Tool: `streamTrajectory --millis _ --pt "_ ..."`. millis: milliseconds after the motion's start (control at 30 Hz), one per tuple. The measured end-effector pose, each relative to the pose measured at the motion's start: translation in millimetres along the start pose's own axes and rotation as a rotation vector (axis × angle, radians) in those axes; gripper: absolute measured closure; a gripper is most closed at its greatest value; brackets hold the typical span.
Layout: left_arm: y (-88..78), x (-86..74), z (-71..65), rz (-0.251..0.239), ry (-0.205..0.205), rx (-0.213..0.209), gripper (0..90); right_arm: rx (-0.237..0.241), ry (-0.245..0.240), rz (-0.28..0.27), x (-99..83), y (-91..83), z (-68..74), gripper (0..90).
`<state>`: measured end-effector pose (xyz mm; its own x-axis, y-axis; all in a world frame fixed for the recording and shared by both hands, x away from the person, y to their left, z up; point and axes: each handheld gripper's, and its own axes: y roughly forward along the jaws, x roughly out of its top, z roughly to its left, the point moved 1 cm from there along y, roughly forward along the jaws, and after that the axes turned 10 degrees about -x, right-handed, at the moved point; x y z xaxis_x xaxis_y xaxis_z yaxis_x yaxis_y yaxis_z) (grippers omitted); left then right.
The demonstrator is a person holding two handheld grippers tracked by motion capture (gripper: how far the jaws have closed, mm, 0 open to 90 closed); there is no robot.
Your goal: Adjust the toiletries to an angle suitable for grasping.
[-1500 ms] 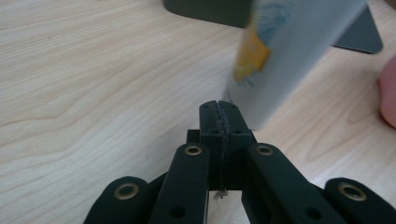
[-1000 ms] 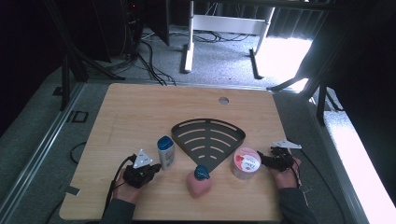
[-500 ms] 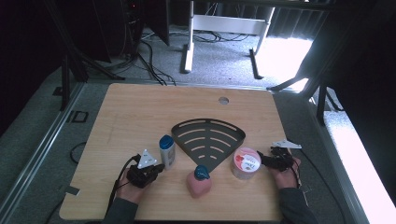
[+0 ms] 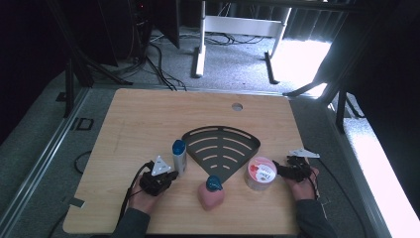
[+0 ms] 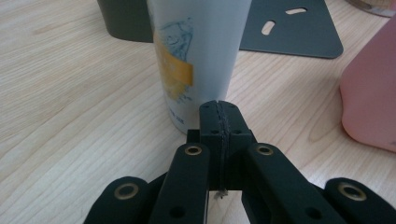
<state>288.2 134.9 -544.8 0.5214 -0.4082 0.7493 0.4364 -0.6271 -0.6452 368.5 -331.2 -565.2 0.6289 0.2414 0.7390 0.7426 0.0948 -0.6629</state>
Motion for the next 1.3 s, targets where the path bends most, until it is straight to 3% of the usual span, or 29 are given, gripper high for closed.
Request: streamTrajectory --millis 467,800,1067,1300 --pt "5.6 10.2 -8.4 -0.018 0.040 -0.025 89.8 0.000 0.000 0.000 0.0 0.0 0.0 30.1" --pt "7.5 16.1 -1.6 -0.030 0.038 0.015 89.8 0.000 0.000 0.000 0.0 0.0 0.0 30.1" --pt "21.2 25.4 -6.7 -0.042 0.070 0.024 89.8 0.000 0.000 0.001 0.0 0.0 0.0 30.1" --pt "30.2 27.9 -1.4 -0.062 0.041 0.049 89.8 0.000 0.000 0.000 0.0 0.0 0.0 30.1"
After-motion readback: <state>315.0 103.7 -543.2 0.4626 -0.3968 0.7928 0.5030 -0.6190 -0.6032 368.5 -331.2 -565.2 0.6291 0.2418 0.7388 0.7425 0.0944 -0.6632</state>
